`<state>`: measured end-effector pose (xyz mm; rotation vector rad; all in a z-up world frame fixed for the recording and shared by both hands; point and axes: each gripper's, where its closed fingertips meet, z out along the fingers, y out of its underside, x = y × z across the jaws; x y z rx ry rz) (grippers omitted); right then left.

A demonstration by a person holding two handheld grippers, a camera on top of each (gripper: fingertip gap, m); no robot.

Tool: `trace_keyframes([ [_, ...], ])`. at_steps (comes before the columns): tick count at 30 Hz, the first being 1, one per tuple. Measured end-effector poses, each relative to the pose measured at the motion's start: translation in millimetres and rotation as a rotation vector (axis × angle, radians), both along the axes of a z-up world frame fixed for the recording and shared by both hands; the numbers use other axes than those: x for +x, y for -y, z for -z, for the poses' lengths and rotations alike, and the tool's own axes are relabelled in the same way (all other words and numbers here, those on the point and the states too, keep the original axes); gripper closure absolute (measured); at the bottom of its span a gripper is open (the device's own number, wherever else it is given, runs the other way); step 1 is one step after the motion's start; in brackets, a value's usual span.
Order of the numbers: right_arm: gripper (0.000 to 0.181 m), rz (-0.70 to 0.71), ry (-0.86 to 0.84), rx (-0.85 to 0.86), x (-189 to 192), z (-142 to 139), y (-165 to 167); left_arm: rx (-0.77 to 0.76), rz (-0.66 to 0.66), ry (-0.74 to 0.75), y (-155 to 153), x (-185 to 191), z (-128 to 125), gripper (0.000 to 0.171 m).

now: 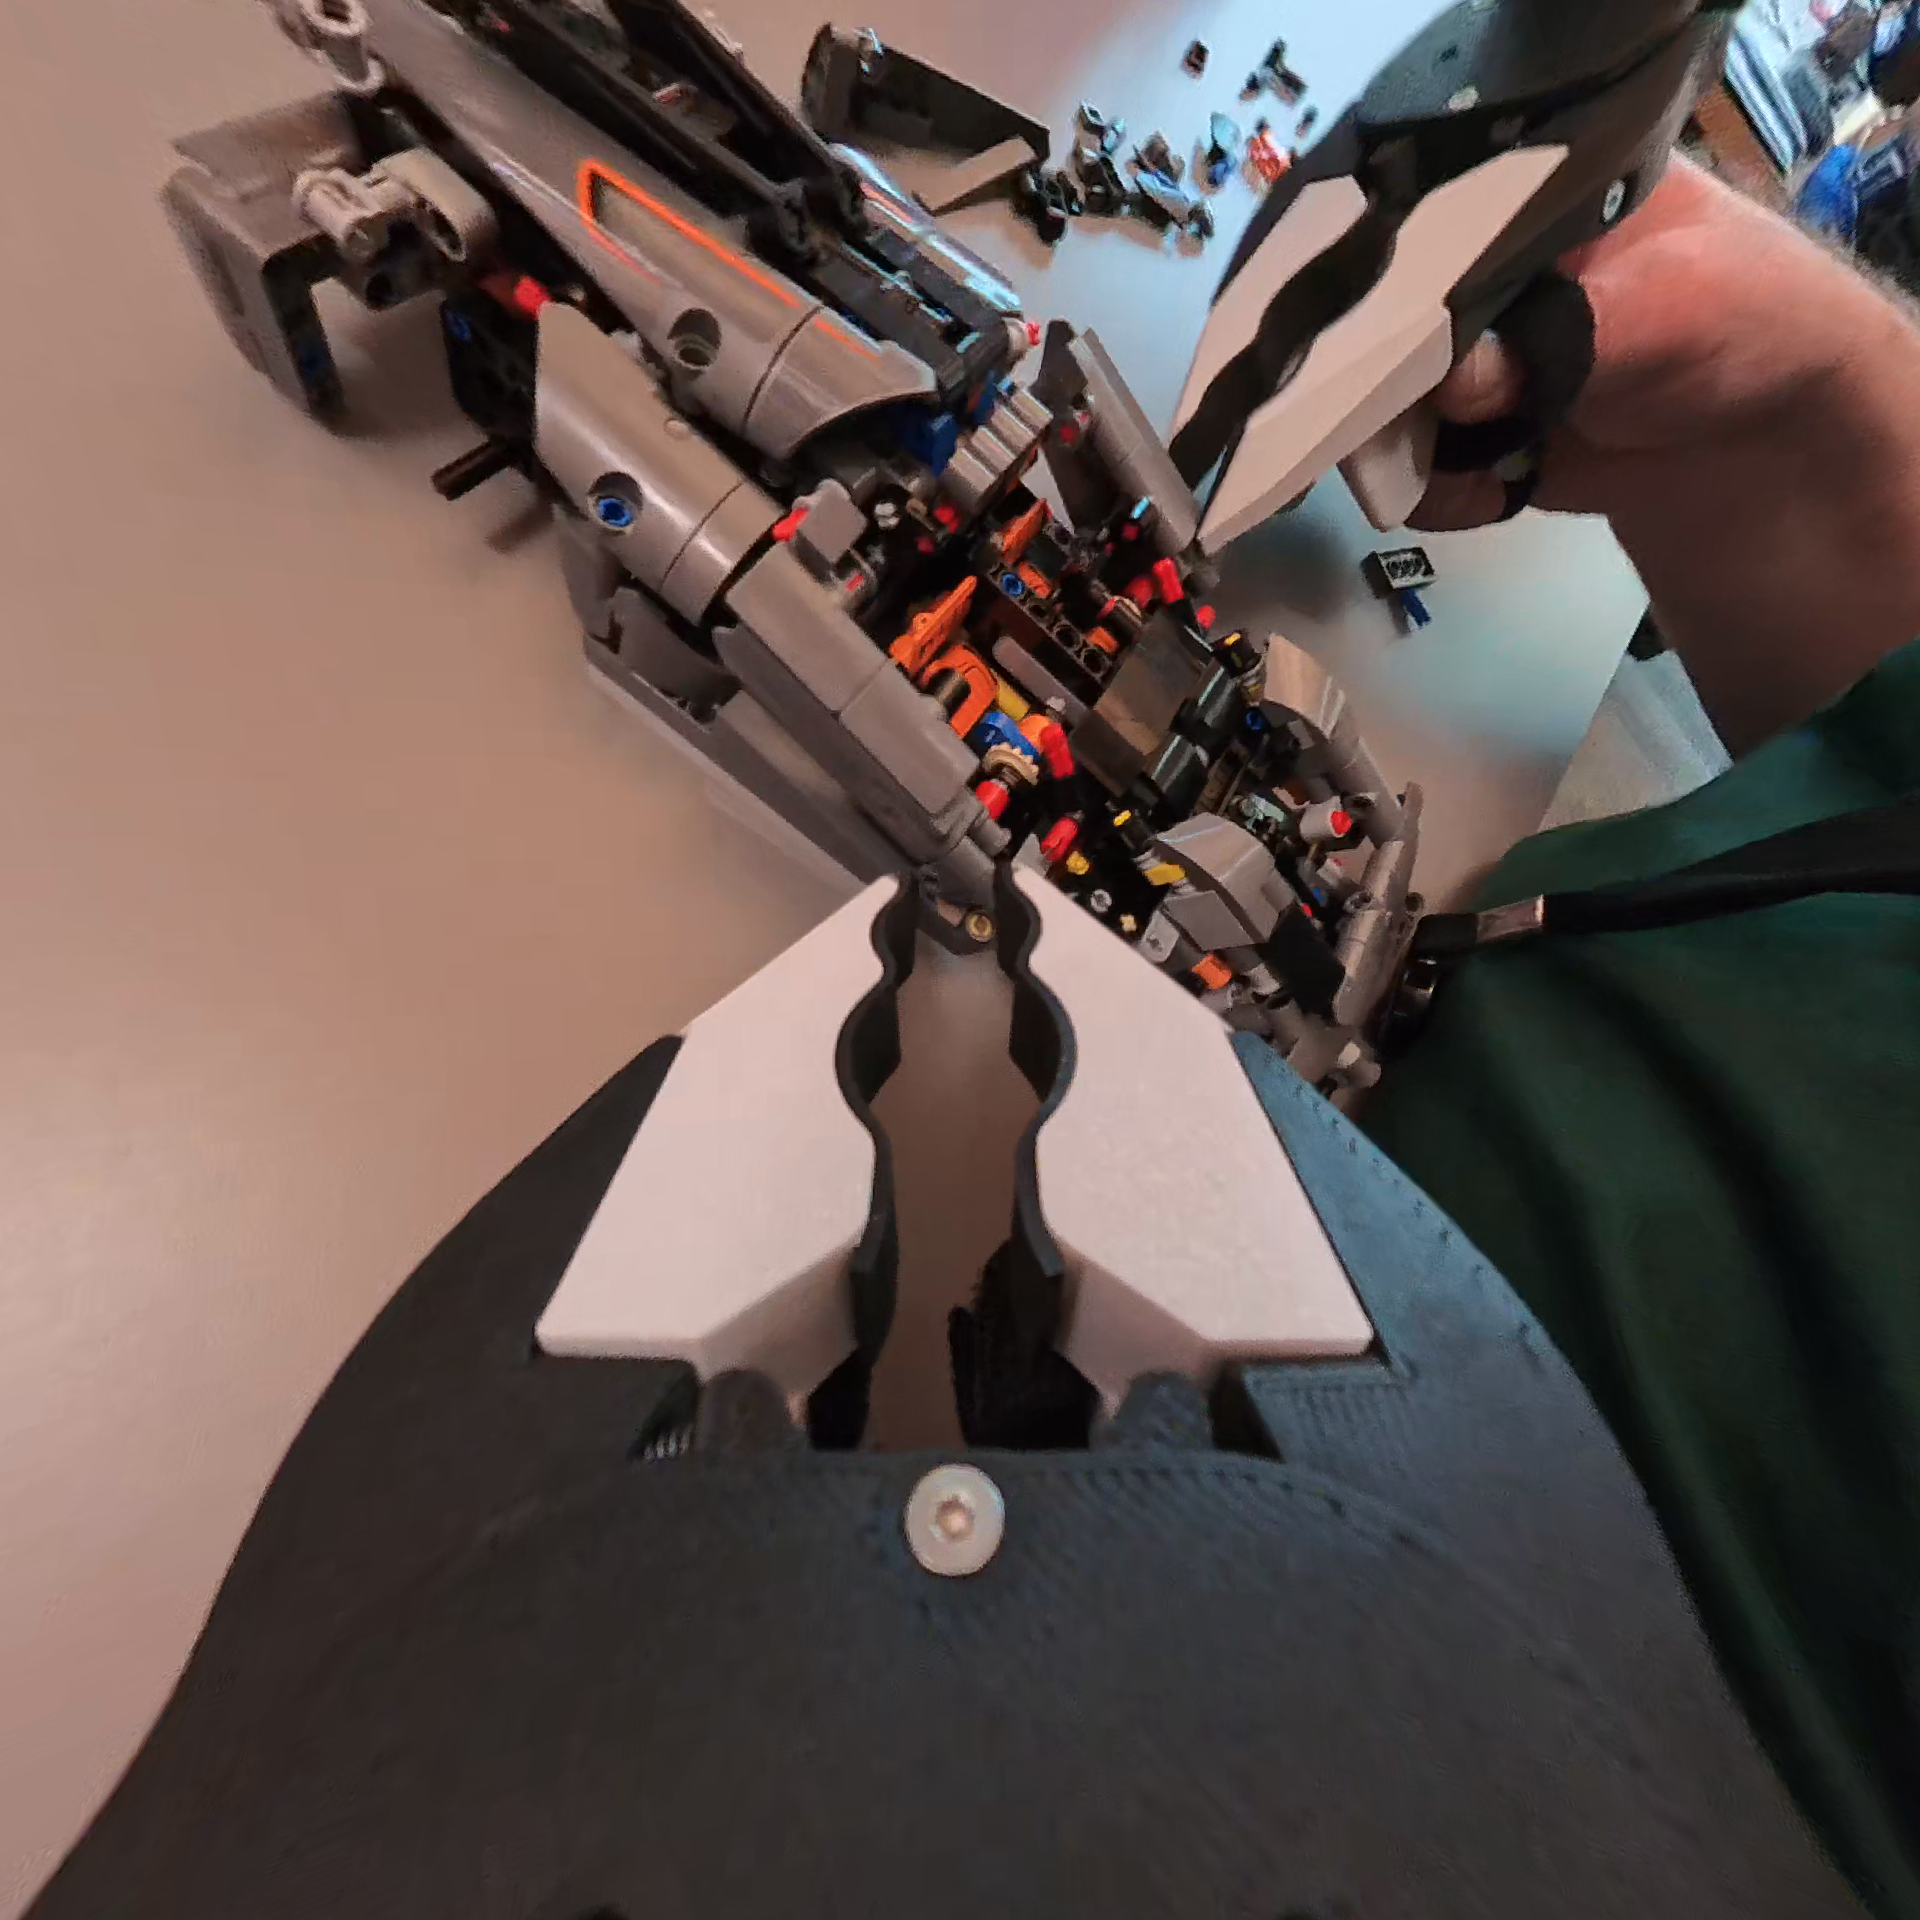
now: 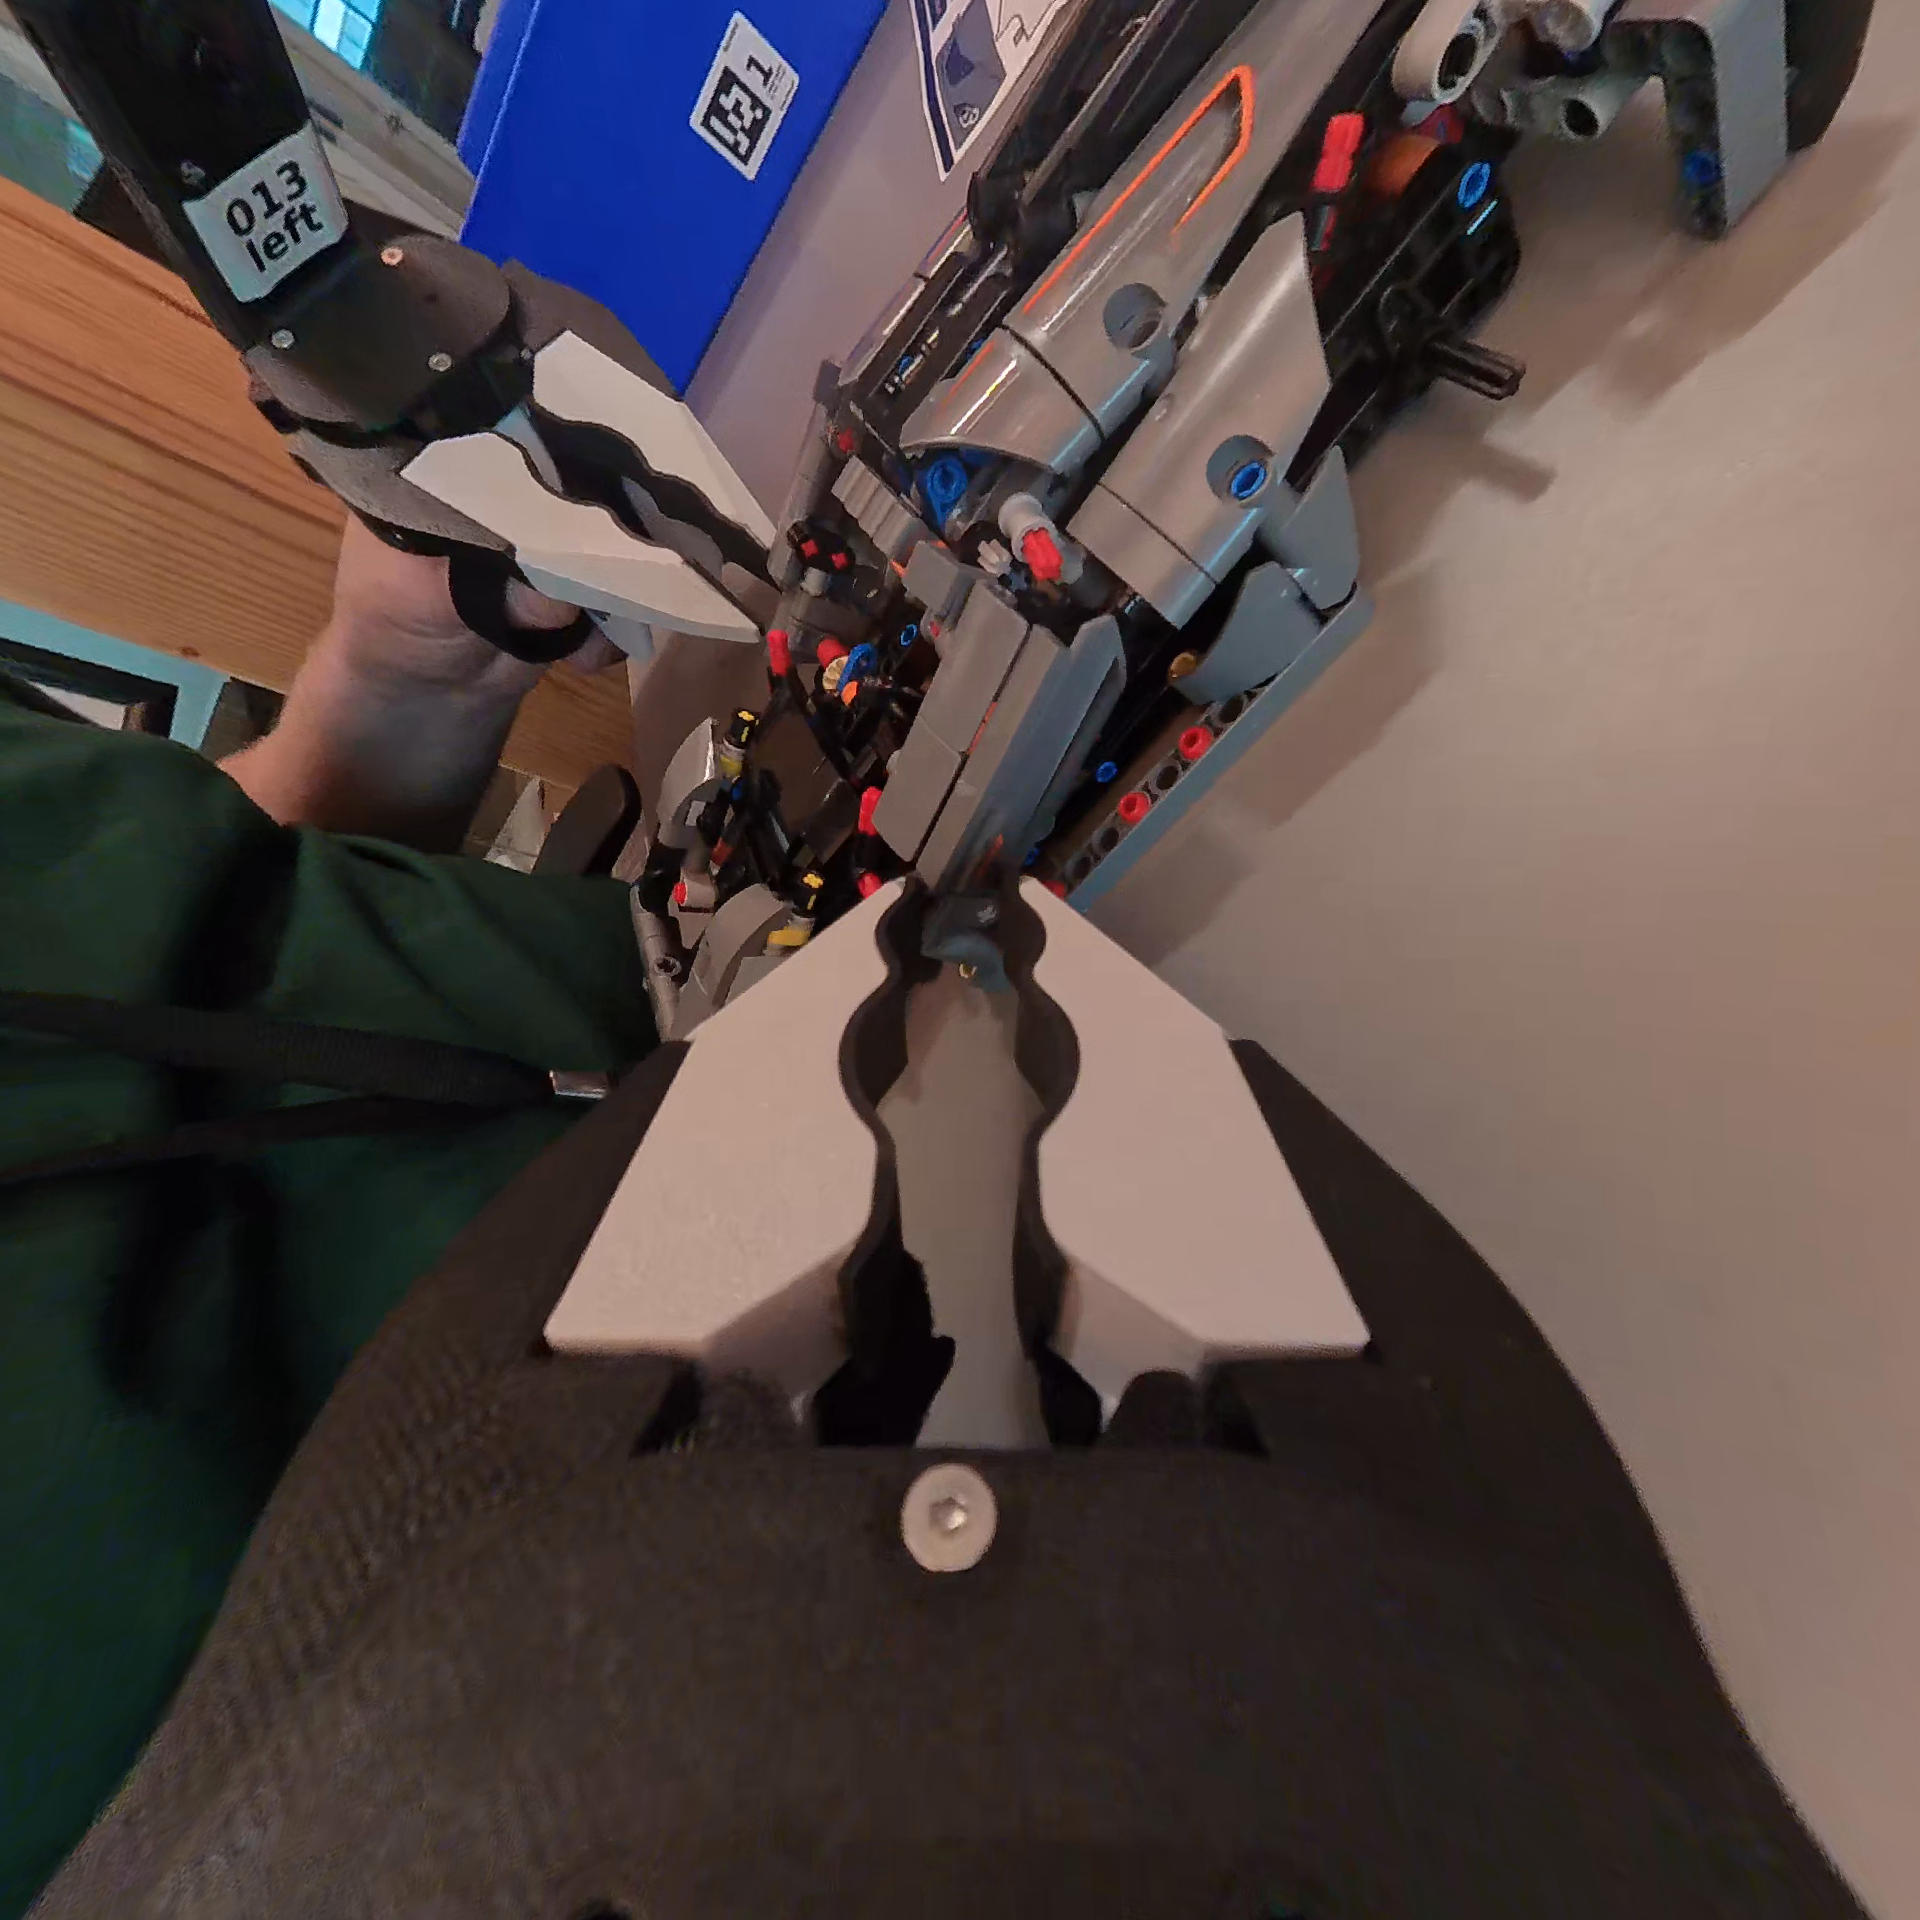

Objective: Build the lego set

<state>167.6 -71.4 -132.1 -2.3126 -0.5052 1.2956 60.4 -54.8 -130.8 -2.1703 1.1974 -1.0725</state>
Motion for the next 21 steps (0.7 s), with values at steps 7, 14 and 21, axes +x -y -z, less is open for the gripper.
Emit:
trace_keyframes([
  [7, 0.168, 0.016, -0.009, 0.015, 0.0, 0.8, 0.1, -0.058, -0.039, 0.015, 1.4, 6.4, 2.0, 0.154],
  [14, 0.169, 0.022, -0.019, 0.035, -1.2, 0.7, 1.0, -0.063, -0.051, -0.01, 3.4, 10.1, 9.3, 0.153],
  [21, 0.17, 0.019, -0.06, 0.038, -1.8, 0.1, 1.6, -0.119, -0.085, 0.056, 3.9, 4.9, 4.9, 0.154],
])
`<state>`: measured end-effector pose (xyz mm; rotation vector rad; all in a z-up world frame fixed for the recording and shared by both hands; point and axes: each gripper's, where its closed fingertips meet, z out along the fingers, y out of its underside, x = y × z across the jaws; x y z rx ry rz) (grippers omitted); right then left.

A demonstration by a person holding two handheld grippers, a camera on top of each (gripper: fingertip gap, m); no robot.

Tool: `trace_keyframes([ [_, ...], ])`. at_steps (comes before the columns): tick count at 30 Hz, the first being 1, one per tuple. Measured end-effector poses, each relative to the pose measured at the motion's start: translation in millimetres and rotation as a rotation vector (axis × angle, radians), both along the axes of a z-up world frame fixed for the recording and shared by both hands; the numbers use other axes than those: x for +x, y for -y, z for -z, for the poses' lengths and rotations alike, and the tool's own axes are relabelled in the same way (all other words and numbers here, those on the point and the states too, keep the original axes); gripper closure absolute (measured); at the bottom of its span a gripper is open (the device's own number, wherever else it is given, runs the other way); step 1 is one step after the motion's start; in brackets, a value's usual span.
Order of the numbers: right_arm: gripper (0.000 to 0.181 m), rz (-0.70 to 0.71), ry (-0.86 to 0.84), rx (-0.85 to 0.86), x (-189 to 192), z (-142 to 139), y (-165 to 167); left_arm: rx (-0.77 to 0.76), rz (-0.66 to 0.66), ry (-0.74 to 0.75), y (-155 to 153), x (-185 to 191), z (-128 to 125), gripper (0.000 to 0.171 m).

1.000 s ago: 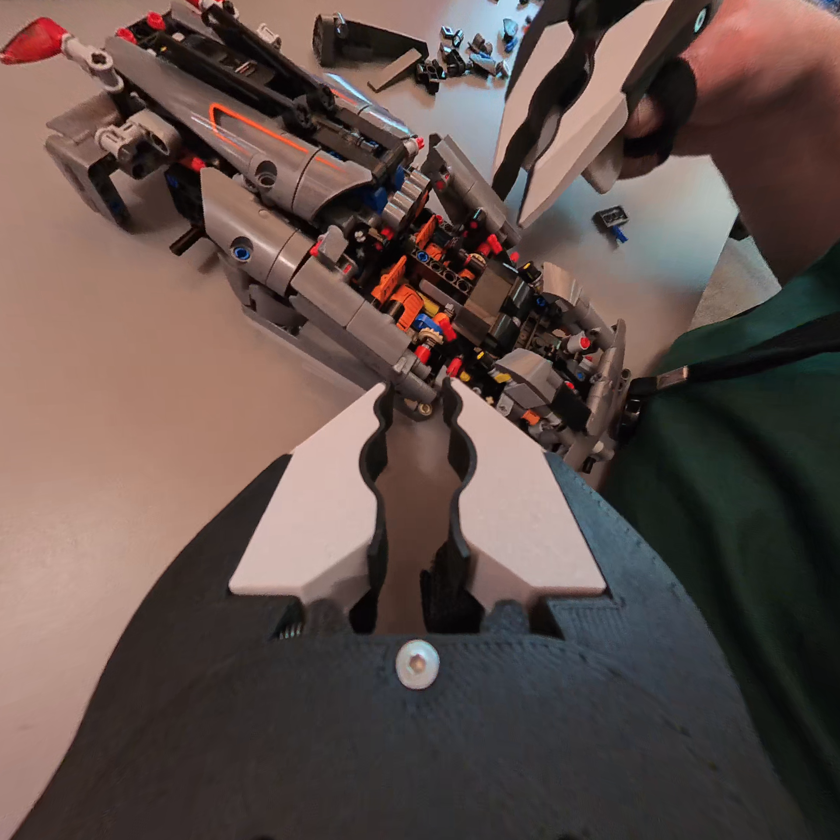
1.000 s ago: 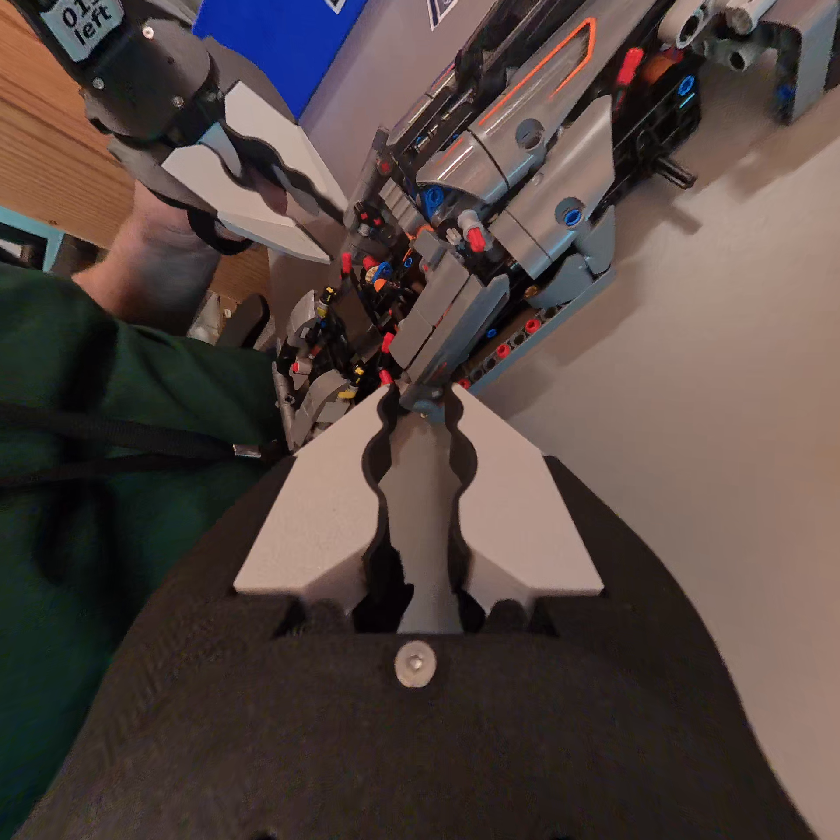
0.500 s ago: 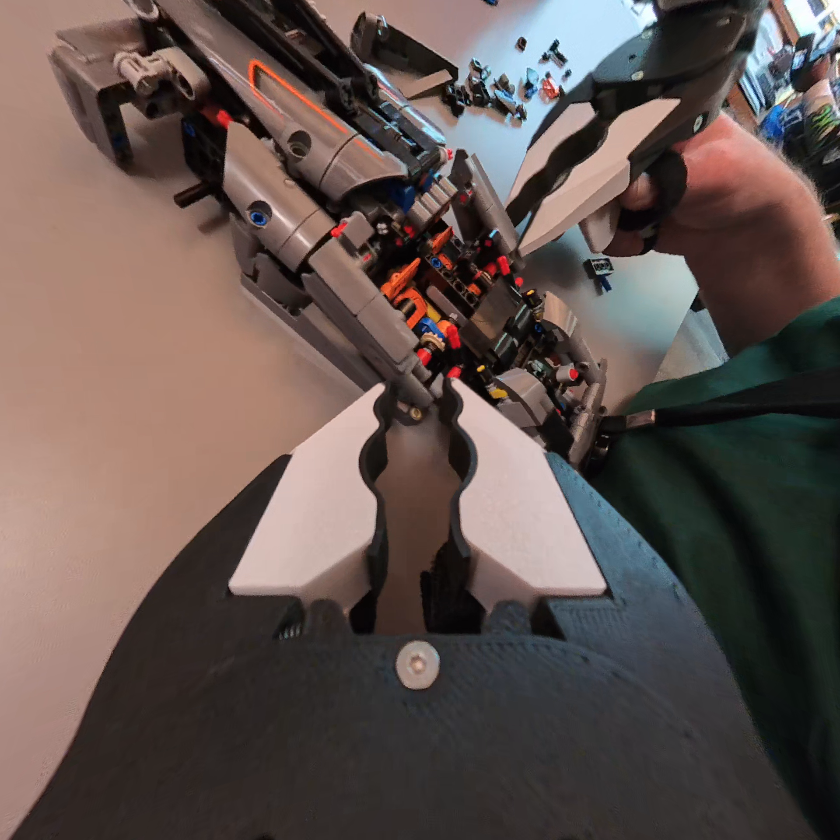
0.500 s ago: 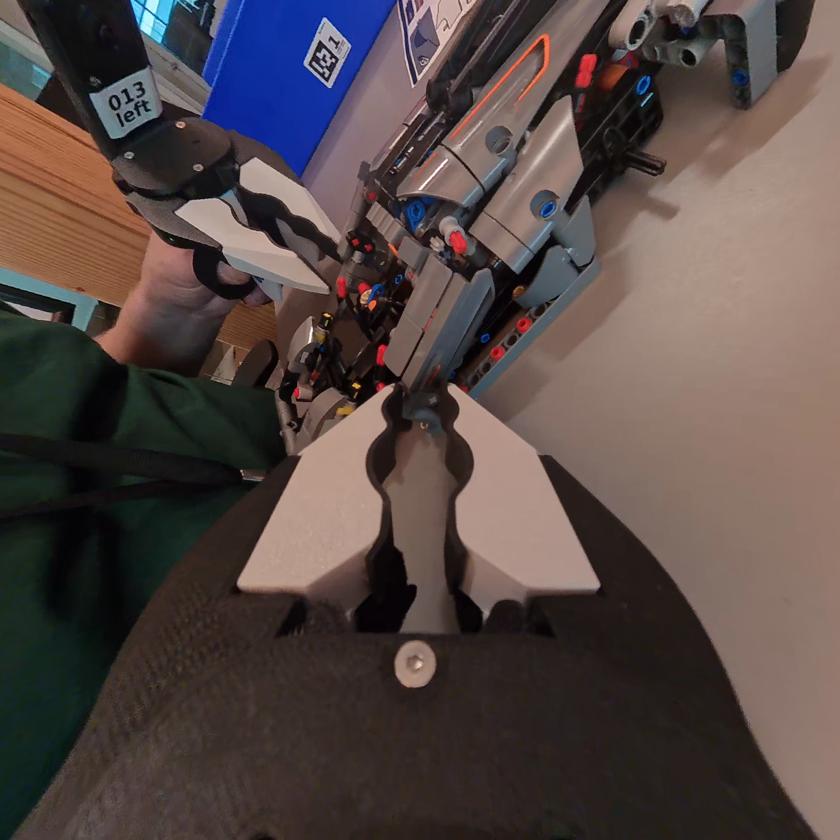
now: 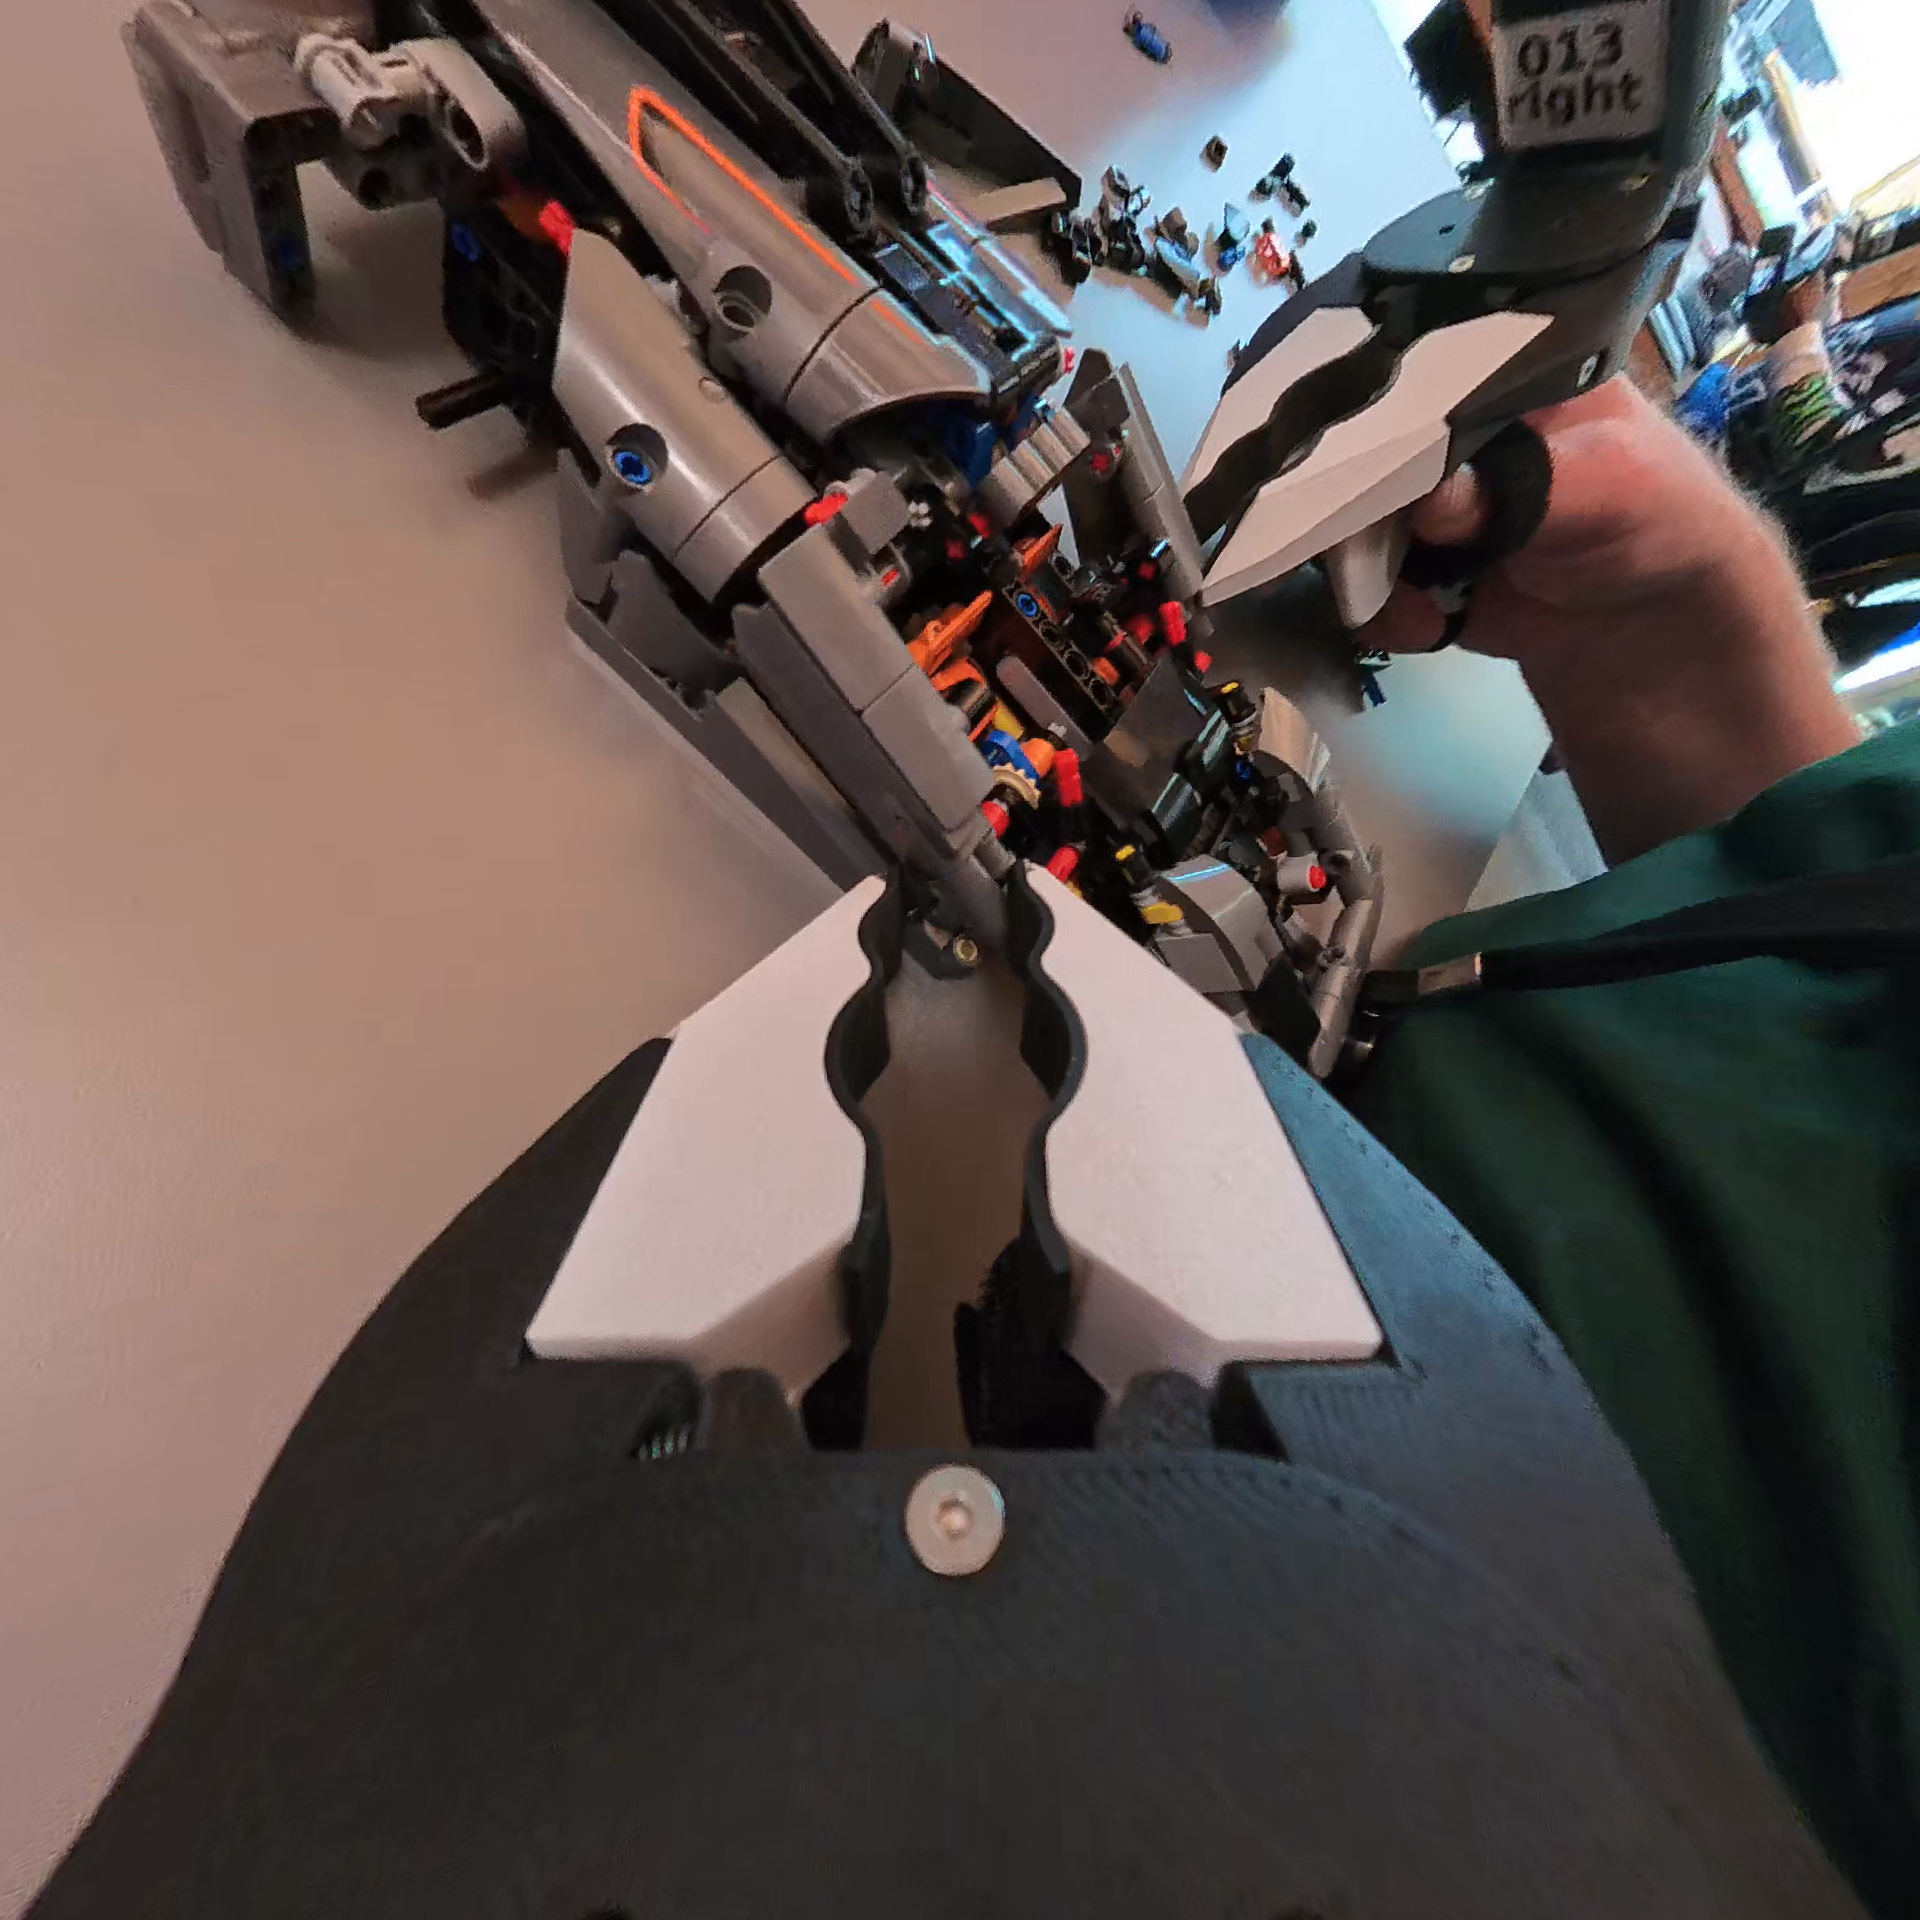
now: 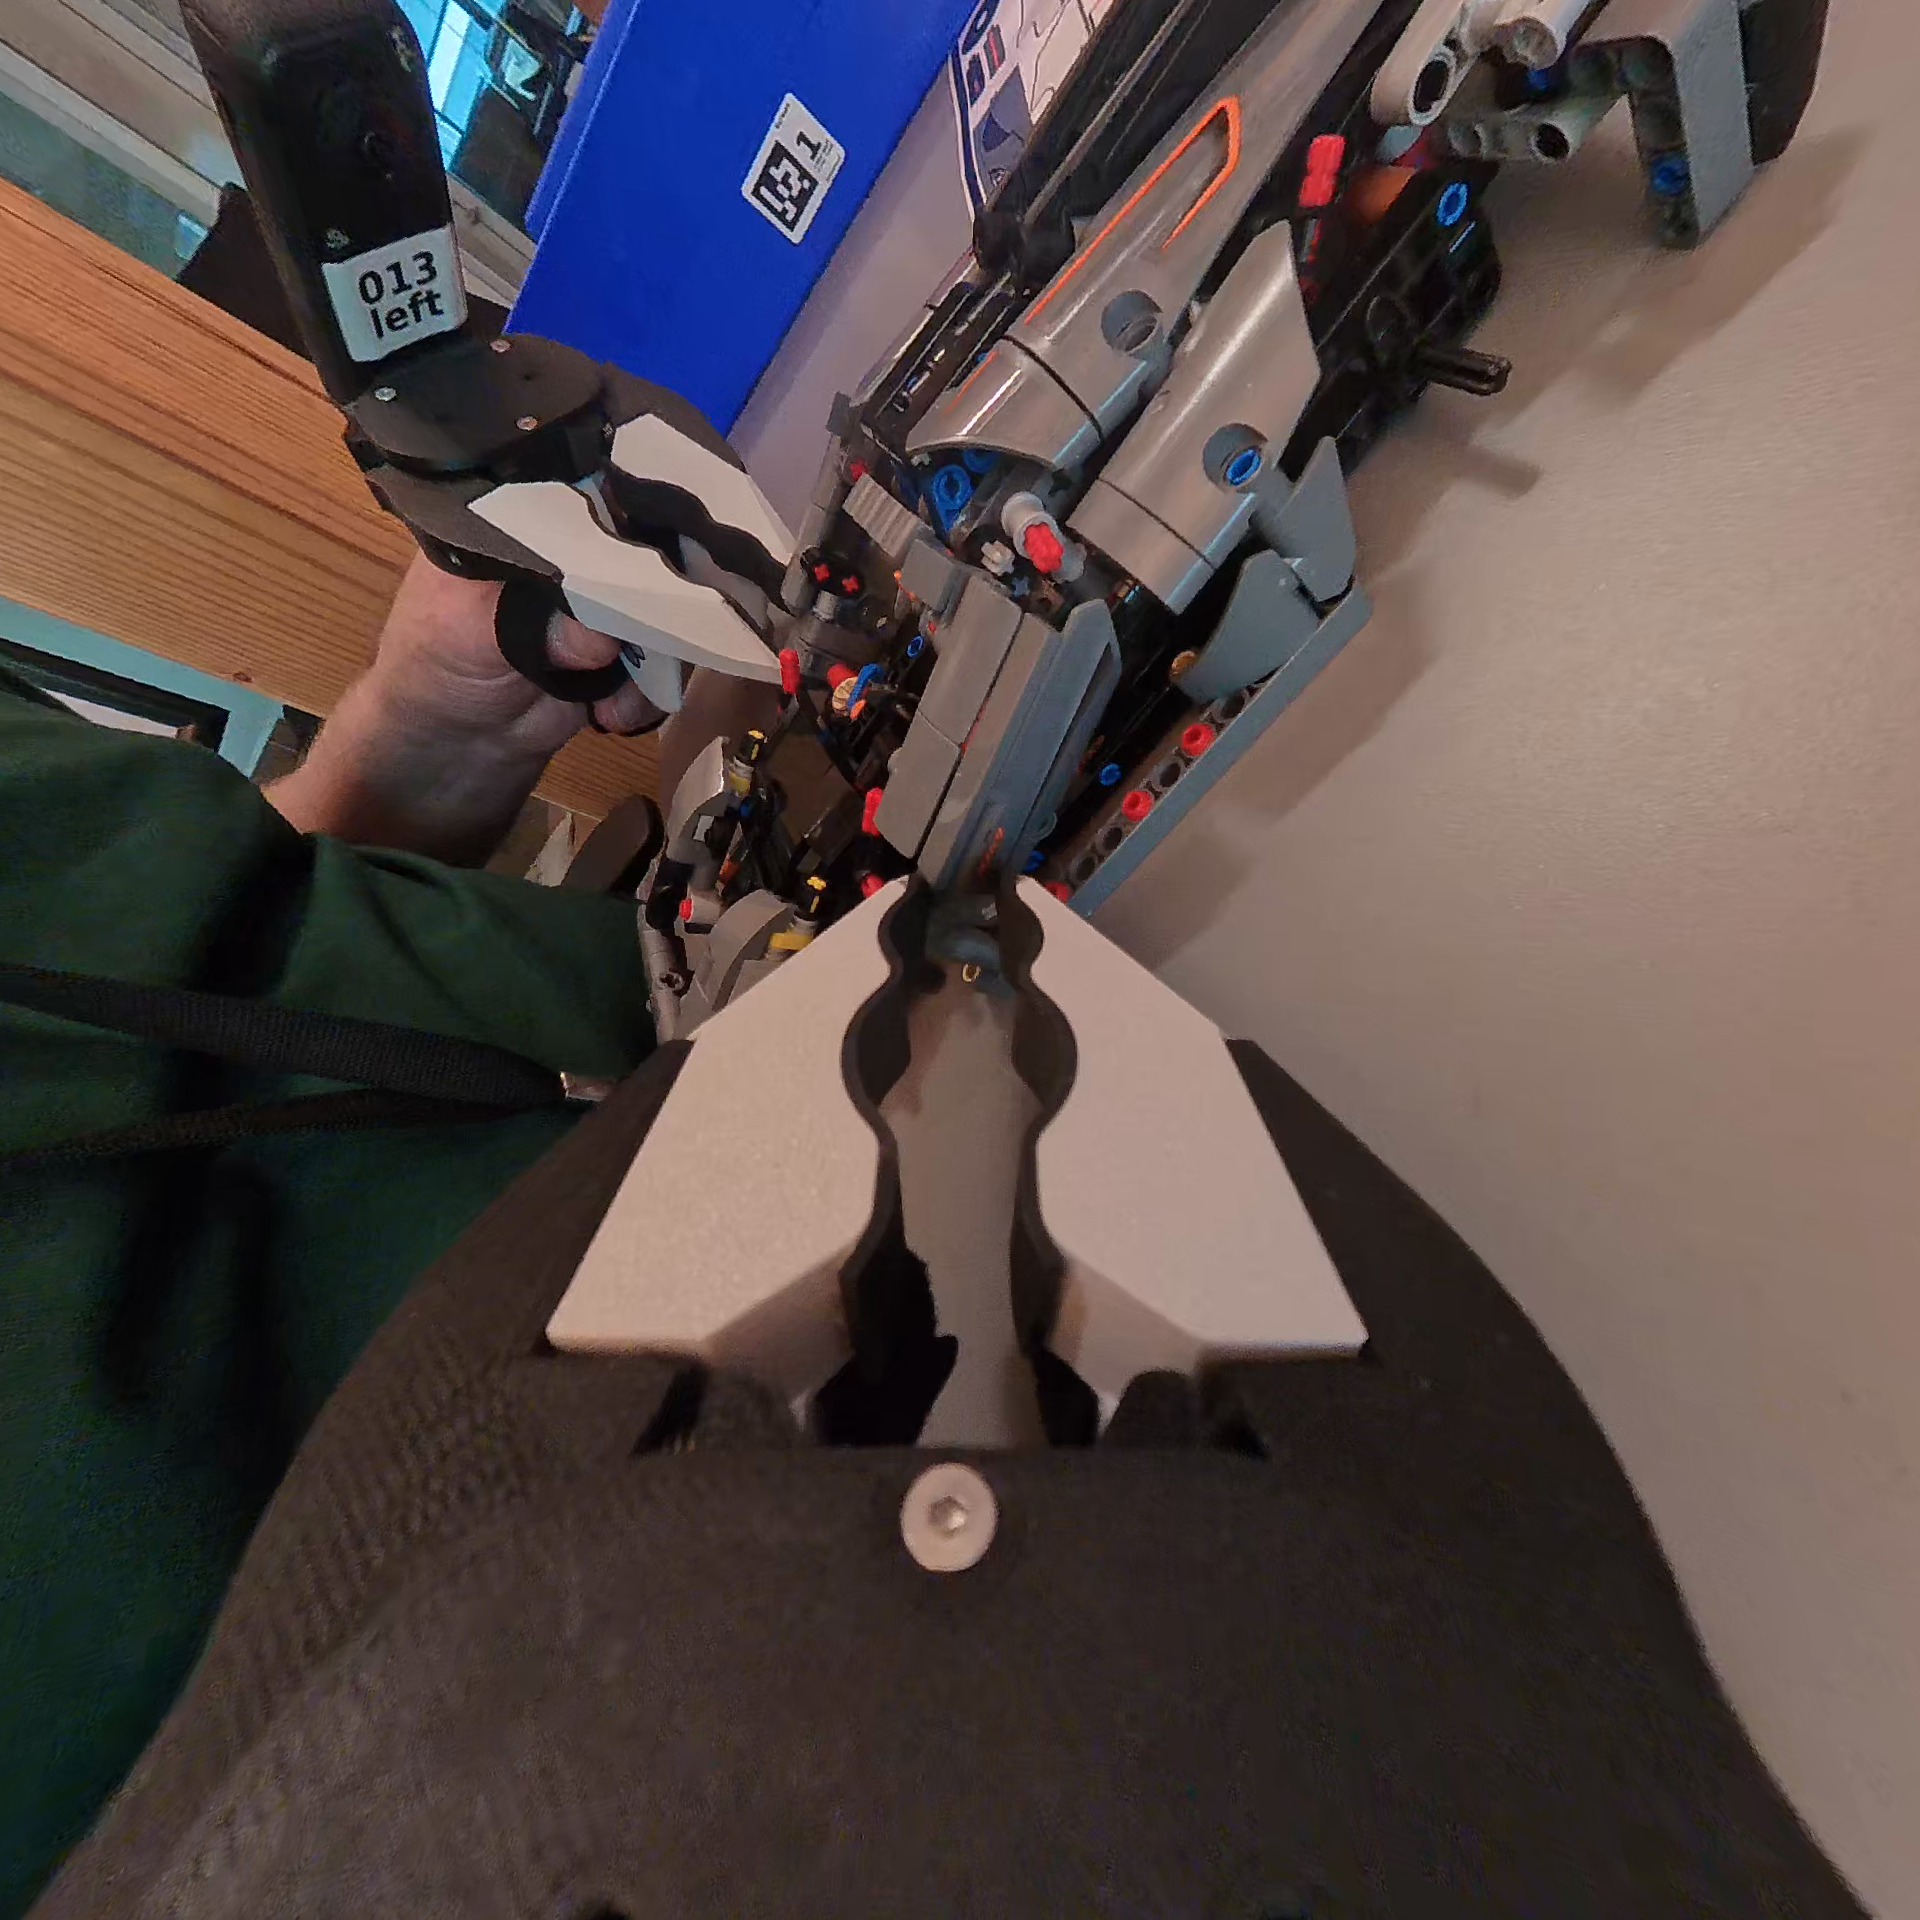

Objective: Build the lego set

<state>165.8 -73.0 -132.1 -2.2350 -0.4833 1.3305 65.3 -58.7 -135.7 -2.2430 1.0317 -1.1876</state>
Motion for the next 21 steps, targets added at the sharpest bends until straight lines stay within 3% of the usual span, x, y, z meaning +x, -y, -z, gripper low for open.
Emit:
trace_keyframes([
  [8, 0.17, -0.001, -0.018, -0.004, 0.4, -0.3, 0.2, -0.066, -0.002, 0.095, 0.5, -2.3, -5.5, 0.164],
  [21, 0.171, -0.005, -0.005, 0.016, 0.3, 0.5, 1.6, -0.019, -0.033, 0.091, 2.4, -1.0, -4.7, 0.166],
])
